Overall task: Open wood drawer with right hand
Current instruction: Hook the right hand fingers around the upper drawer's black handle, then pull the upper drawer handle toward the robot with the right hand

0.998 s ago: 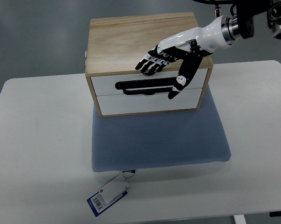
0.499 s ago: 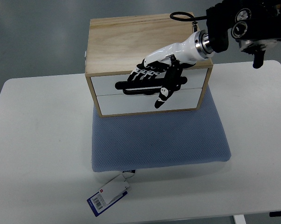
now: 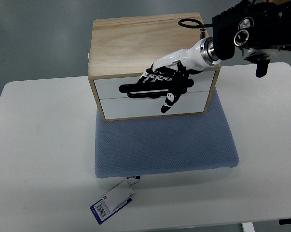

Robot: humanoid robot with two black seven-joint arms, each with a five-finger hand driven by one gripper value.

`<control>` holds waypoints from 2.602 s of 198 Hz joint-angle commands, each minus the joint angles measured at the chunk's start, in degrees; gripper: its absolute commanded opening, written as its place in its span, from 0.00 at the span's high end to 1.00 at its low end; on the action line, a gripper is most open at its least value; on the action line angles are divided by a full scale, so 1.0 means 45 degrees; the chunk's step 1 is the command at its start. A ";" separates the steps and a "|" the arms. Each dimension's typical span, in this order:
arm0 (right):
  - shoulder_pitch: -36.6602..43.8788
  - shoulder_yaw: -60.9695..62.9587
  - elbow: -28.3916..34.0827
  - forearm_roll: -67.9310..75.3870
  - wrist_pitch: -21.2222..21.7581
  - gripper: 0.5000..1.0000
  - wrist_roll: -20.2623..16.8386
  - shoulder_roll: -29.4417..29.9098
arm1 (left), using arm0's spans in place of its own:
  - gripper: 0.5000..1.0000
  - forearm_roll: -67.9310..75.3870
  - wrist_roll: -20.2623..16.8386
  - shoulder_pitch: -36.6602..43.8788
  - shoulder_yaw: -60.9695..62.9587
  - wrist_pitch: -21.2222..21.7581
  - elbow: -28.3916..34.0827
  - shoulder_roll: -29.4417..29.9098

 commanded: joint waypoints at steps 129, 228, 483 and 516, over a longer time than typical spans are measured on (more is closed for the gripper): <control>-0.0418 -0.0355 -0.0044 0.0138 -0.0652 0.15 -0.0427 0.0238 | 0.00 0.0000 0.0007 -0.0001 0.0000 -0.0005 0.0000 0.0000; -0.0438 -0.0648 0.0112 0.0118 -0.0164 0.15 -0.0427 0.0042 | 0.00 0.0000 0.0007 -0.0001 0.0000 -0.0005 0.0000 0.0000; 0.0382 -0.0726 0.2279 -0.0741 0.2804 0.14 -0.0329 -0.2457 | 0.00 0.0000 -0.0013 -0.0001 0.0000 -0.0005 0.0000 0.0000; 0.0480 -0.0726 0.2534 -0.0858 0.3019 0.14 -0.0310 -0.2848 | 0.00 0.0000 -0.0013 -0.0001 0.0000 0.0015 0.0000 0.0000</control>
